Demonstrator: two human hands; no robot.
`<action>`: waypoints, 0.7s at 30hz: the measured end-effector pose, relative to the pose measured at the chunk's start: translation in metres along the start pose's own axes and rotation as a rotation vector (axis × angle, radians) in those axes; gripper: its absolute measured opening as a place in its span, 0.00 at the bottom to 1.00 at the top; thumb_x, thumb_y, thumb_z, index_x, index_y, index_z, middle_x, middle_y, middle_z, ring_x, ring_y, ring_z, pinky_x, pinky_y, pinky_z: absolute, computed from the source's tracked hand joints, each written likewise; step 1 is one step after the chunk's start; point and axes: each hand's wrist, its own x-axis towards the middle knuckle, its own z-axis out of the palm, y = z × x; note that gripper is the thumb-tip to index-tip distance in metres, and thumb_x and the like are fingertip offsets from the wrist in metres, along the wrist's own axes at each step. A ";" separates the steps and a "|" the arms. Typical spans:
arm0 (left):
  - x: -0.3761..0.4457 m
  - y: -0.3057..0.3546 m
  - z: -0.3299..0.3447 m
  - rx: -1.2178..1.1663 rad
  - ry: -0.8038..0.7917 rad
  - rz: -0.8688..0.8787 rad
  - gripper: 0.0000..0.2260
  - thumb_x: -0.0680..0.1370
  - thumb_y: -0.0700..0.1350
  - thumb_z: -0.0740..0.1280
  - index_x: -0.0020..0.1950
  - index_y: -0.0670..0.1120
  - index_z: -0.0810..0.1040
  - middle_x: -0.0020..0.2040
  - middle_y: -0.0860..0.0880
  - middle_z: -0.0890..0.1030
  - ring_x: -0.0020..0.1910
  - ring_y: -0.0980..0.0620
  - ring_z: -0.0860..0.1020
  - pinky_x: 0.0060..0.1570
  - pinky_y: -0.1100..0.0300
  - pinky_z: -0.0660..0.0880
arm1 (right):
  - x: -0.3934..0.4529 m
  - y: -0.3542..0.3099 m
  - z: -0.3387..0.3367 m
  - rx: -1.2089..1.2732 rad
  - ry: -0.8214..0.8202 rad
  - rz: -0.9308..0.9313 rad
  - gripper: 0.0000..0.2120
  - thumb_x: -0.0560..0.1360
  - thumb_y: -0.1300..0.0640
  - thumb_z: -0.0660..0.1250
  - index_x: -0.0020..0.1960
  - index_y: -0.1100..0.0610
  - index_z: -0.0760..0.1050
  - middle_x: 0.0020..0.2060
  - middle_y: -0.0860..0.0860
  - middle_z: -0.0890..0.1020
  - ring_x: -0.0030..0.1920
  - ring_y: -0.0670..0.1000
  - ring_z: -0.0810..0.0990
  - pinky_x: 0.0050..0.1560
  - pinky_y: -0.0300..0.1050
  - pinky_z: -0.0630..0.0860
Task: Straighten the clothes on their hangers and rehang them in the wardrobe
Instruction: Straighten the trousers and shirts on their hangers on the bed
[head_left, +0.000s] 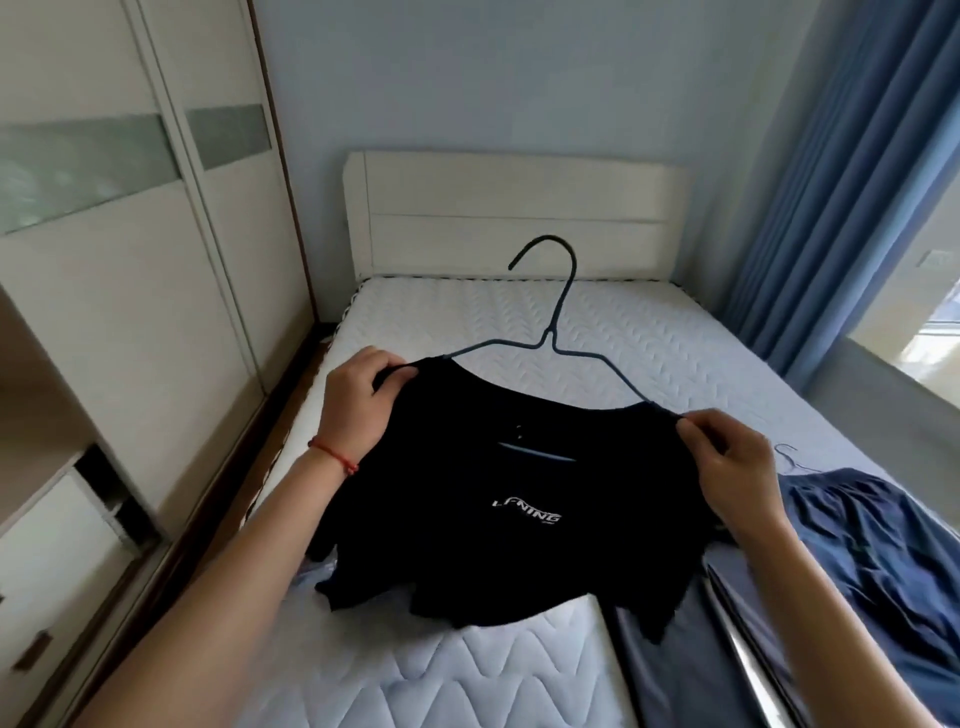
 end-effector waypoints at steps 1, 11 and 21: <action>0.001 0.017 -0.001 -0.004 0.026 0.008 0.04 0.73 0.39 0.68 0.42 0.37 0.80 0.38 0.48 0.77 0.39 0.51 0.75 0.41 0.79 0.66 | 0.003 -0.006 -0.015 -0.004 0.006 -0.021 0.09 0.75 0.65 0.64 0.38 0.56 0.76 0.28 0.35 0.79 0.33 0.32 0.76 0.36 0.22 0.67; 0.004 0.105 0.017 -0.003 0.116 -0.007 0.05 0.72 0.41 0.70 0.41 0.39 0.82 0.39 0.47 0.81 0.39 0.53 0.75 0.39 0.83 0.64 | 0.024 -0.014 -0.098 -0.085 0.027 -0.051 0.07 0.75 0.62 0.64 0.41 0.55 0.78 0.35 0.47 0.79 0.39 0.45 0.76 0.44 0.38 0.69; 0.030 0.056 0.092 -0.028 0.003 -0.140 0.06 0.71 0.42 0.71 0.41 0.40 0.82 0.38 0.50 0.80 0.40 0.52 0.77 0.41 0.81 0.66 | 0.073 0.052 -0.065 -0.164 -0.035 0.099 0.09 0.75 0.58 0.64 0.38 0.47 0.76 0.36 0.47 0.81 0.43 0.49 0.78 0.46 0.42 0.68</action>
